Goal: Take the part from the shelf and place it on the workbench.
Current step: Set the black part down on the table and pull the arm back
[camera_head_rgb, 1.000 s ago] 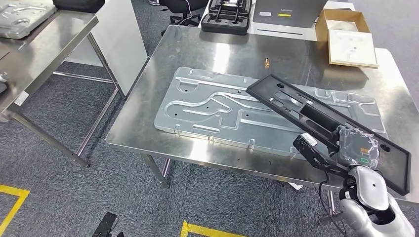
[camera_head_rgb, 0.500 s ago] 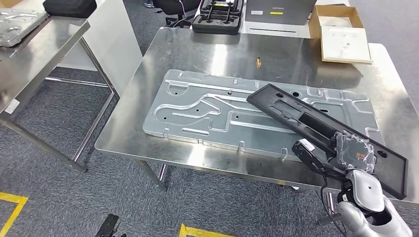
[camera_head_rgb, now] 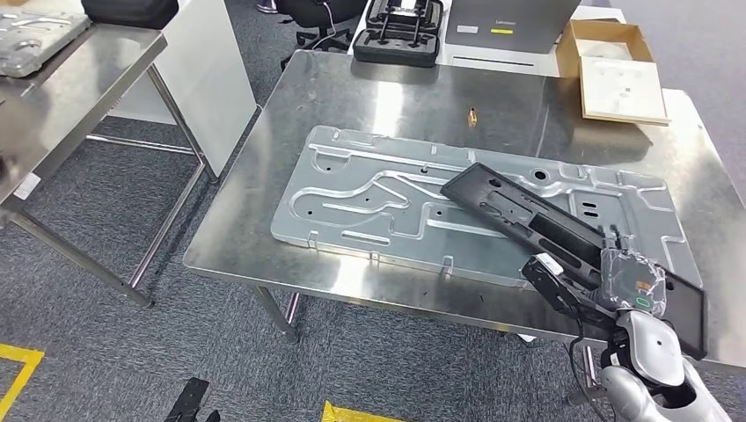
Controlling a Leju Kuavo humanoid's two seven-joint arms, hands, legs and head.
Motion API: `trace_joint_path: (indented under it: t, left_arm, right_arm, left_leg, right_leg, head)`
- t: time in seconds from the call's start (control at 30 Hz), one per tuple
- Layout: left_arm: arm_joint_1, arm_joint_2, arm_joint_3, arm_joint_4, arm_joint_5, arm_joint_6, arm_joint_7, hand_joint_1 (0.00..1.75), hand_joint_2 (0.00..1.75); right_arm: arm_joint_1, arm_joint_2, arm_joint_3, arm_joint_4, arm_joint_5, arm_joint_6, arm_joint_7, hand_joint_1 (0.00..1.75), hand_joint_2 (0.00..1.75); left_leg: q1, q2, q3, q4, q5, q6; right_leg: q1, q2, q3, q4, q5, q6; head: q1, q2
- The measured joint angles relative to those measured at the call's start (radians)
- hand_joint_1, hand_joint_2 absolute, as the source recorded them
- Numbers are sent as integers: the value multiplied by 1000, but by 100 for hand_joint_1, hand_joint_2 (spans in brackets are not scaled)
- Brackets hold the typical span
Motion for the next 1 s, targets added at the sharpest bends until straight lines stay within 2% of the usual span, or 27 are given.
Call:
trace_joint_path:
  t: [0.07, 0.1, 0.2, 0.23, 0.3, 0.37, 0.4, 0.43, 0.47, 0.53, 0.57, 0.6, 0.7, 0.77, 0.8, 0.9, 0.93, 0.97, 1.0]
  left_arm:
    - [-1, 1, 1, 0, 3, 16, -1, 0, 0]
    - [-2, 2, 1, 0, 3, 25, 2, 0, 0]
    - [-4, 3, 1, 0, -4, 62, 20, 0, 0]
    - [-6, 2, 1, 0, -6, 69, 27, 0, 0]
    - [-8, 2, 1, 0, -5, 66, 41, 0, 0]
    - [-5, 1, 1, 0, -1, 56, 55, 0, 0]
    - [-2, 0, 1, 0, 1, 53, 60, 0, 0]
    - [2, -1, 1, 0, 2, 51, 64, 0, 0]
    - [6, -1, 1, 0, 2, 50, 68, 0, 0]
    - [8, -1, 1, 0, -2, 52, 81, 0, 0]
    - [8, -1, 1, 0, -5, 54, 90, 0, 0]
    - [8, -1, 1, 0, -10, 55, 99, 0, 0]
    - [11, 1, 1, 1, -19, 60, 118, 0, 0]
    - [13, 2, 1, 2, -25, 68, 127, 0, 0]
    - [13, 2, 1, 3, -28, 73, 131, 0, 0]
    - [15, 2, 1, 3, -41, 82, 141, 0, 0]
    - [17, 2, 1, 3, -44, 83, 145, 0, 0]
    - [19, 1, 1, 3, -47, 83, 148, 0, 44]
    - [21, 0, 1, 3, -48, 83, 151, 0, 87]
  right_arm:
    - [-5, 0, 1, -12, -6, -13, 0, 0, 0]
    - [-8, 1, 2, -21, -6, -19, -1, 0, 0]
    - [-21, 1, 14, -49, 15, -33, -2, 0, 0]
    - [-29, 1, 22, -59, 24, -34, -2, 0, 0]
    - [-43, 3, 38, -77, 41, -34, -3, 0, 0]
    - [-50, 6, 51, -91, 53, -35, -4, 0, 0]
    - [-52, 7, 58, -96, 55, -36, -4, 0, 0]
    - [-54, 9, 66, -102, 54, -37, -4, 0, 0]
    - [-56, 10, 73, -109, 51, -39, -4, 0, 0]
    - [-62, 13, 84, -124, 46, -48, -6, 0, 0]
    - [-66, 14, 89, -131, 48, -52, -7, 0, 0]
    - [-71, 14, 94, -137, 53, -55, -8, 0, 0]
    - [-80, 16, 113, -151, 64, -58, -10, 0, 0]
    - [-81, 18, 120, -160, 67, -63, -11, 0, 0]
    - [-83, 19, 121, -164, 64, -69, -15, 0, 0]
    - [-90, 27, 128, -174, 2, -107, -47, 0, 0]
    - [-90, 32, 132, -177, -21, -119, -57, 0, 0]
    - [-92, 38, 137, -180, -36, -125, -65, 0, 0]
    - [-96, 44, 144, -183, -39, -129, -68, 0, 0]
  left_leg:
    - [-2, -1, -6, 16, -10, -8]
    - [-4, -2, -9, 22, -13, -13]
    - [-2, -2, -14, 26, -14, -25]
    - [-1, -1, -18, 36, -23, -31]
    - [4, 0, -48, 106, -65, -43]
    - [10, 0, -110, 231, -121, -53]
    - [12, 0, -135, 278, -134, -55]
    - [14, 0, -145, 294, -129, -56]
    - [15, 0, -134, 267, -103, -55]
    - [15, 0, -67, 130, -37, -50]
    - [13, 0, -36, 67, -15, -47]
    - [10, -1, -16, 28, -6, -44]
    - [2, -2, -7, 6, -1, -32]
    - [4, -1, 1, -11, 8, -19]
    - [6, 0, 5, -20, 13, -14]
    - [4, 0, 7, -23, 15, -5]
    - [3, 0, 7, -22, 14, -4]
    - [3, 0, 7, -20, 13, -3]
    - [3, 0, 7, -17, 11, -4]
  right_leg:
    - [0, -1, 52, -105, 35, -2]
    - [1, -1, 63, -130, 38, -6]
    - [4, 1, 65, -139, 39, -21]
    - [3, 0, 67, -143, 41, -27]
    - [0, -1, 71, -149, 44, -35]
    - [2, -3, 72, -149, 44, -39]
    - [3, -4, 72, -149, 44, -39]
    - [4, -4, 72, -149, 43, -40]
    - [4, -4, 72, -149, 43, -40]
    - [4, -3, 75, -150, 43, -39]
    - [4, -3, 75, -150, 43, -36]
    - [4, -3, 76, -151, 43, -32]
    - [2, -2, 79, -161, 47, -14]
    - [2, -3, 74, -148, 34, -6]
    - [3, -3, 61, -116, 12, -5]
    - [4, -3, -21, 68, -74, -6]
    - [4, -3, -40, 106, -82, -6]
    - [4, -3, -42, 109, -73, -5]
    - [3, -3, -25, 73, -46, -6]
  head:
    - [-1, 0]
    - [-1, 0]
    - [-1, 0]
    - [-2, 0]
    - [-5, 0]
    - [-7, 0]
    - [-7, 0]
    - [-7, 0]
    - [-7, 0]
    - [-7, 0]
    - [-7, 0]
    - [-7, 0]
    - [-6, 0]
    - [-5, 0]
    - [-4, 0]
    - [-1, 0]
    - [-1, 0]
    - [-1, 0]
    - [-1, 0]
